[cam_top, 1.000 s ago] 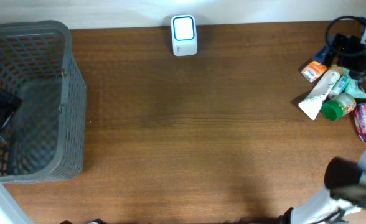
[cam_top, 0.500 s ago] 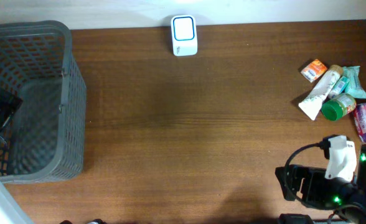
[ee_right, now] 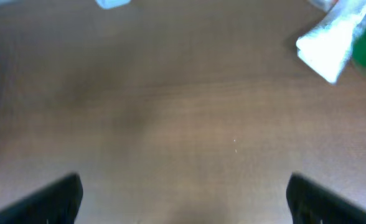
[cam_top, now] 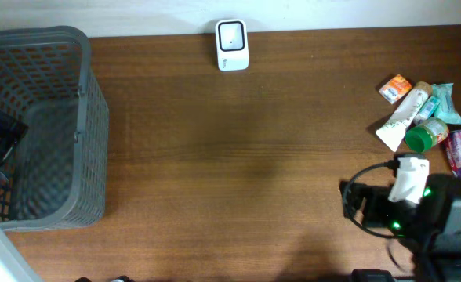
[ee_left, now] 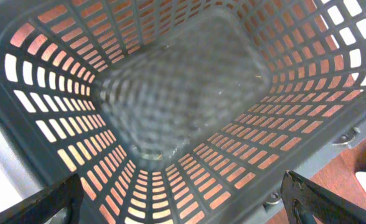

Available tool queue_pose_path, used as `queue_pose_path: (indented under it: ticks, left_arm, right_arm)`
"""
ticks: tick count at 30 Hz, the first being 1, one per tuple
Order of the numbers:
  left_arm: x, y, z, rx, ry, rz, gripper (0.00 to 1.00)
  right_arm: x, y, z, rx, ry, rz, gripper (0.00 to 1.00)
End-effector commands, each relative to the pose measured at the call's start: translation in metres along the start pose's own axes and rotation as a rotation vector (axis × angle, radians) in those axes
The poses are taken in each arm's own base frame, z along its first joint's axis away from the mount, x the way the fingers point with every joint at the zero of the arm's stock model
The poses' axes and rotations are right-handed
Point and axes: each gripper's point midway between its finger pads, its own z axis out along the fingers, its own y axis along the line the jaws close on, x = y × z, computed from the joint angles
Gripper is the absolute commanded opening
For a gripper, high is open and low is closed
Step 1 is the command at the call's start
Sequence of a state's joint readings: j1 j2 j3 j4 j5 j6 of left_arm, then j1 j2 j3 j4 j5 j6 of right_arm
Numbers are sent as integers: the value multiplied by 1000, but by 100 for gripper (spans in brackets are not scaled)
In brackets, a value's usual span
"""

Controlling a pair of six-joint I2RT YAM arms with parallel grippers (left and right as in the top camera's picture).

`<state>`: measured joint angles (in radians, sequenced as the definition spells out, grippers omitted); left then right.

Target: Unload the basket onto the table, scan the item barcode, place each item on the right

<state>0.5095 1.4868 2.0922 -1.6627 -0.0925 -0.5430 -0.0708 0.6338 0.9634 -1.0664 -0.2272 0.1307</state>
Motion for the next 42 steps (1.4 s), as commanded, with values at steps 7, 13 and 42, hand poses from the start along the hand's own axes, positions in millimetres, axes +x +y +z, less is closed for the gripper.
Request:
queue_pose_path:
  ticks: [7,13,42]
  left_arm:
    - [-1,1,0,-2,-1,-6,99]
    - [-1,1,0,-2,-1,-6,99]
    - [-1,1,0,-2,-1,-6,99]
  right_arm:
    - [41,7,71,-173,-469,-241,99]
    - [24,-12,71,-64,-632,-230,99]
    - [29,-42,87,96,-658,-230,99]
